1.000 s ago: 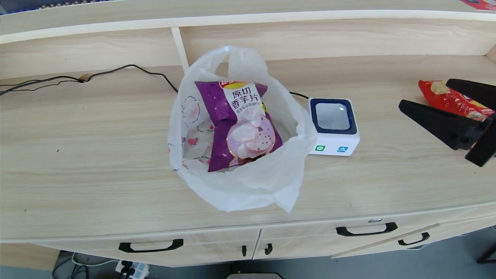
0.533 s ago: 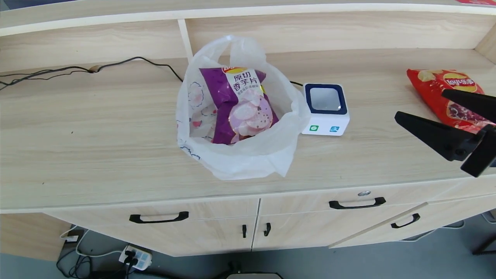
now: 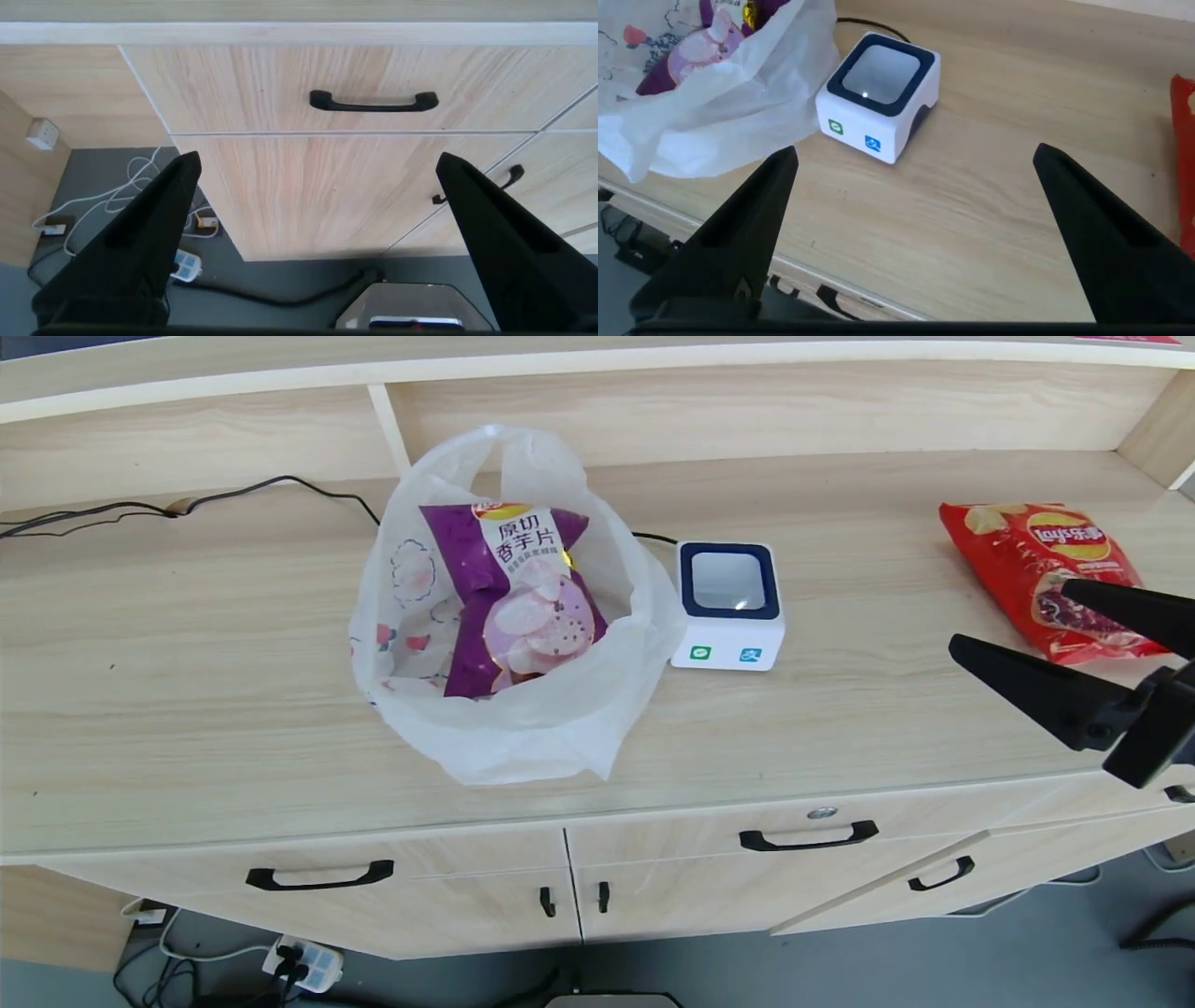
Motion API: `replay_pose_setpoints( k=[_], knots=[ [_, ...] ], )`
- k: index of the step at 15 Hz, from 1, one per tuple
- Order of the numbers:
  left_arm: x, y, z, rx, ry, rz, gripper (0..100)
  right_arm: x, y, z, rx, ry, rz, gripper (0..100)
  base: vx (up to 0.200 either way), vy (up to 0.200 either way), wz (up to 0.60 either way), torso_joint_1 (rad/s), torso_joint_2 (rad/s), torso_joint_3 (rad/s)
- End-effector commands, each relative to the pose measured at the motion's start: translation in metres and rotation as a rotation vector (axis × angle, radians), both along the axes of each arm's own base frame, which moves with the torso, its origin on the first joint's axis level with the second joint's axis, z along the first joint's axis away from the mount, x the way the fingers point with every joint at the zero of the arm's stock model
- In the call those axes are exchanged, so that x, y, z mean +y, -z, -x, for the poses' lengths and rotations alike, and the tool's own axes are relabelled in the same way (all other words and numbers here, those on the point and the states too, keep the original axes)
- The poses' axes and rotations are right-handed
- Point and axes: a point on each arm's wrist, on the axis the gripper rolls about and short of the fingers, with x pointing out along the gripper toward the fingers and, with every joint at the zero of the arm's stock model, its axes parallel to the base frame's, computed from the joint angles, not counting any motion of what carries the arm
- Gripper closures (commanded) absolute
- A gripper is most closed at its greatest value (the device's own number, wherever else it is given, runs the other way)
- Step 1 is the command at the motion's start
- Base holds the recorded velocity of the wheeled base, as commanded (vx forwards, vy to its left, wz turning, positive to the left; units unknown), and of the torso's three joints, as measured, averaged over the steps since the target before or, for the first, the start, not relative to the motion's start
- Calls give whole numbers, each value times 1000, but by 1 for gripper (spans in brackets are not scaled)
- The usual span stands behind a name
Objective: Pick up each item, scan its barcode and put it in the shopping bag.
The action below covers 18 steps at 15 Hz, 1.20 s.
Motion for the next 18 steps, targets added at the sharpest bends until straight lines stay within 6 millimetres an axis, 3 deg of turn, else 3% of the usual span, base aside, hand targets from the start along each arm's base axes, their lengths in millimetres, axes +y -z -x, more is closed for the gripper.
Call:
replay_pose_setpoints(
  k=[1, 12, 18],
  knots=[
    [0, 0, 0, 1, 0, 0, 0, -1, 2, 0, 6, 4, 3, 0, 0, -200, 0, -2, -2, -2],
    [0, 0, 0, -1, 0, 1, 0, -19, 13, -22, 101, 139, -75, 0, 0, -200, 0, 3, 2, 4],
    [0, 0, 0, -1, 0, 1, 0, -9, 0, -83, 142, 138, -120, 0, 0, -33, 0, 0, 1, 0]
  ],
)
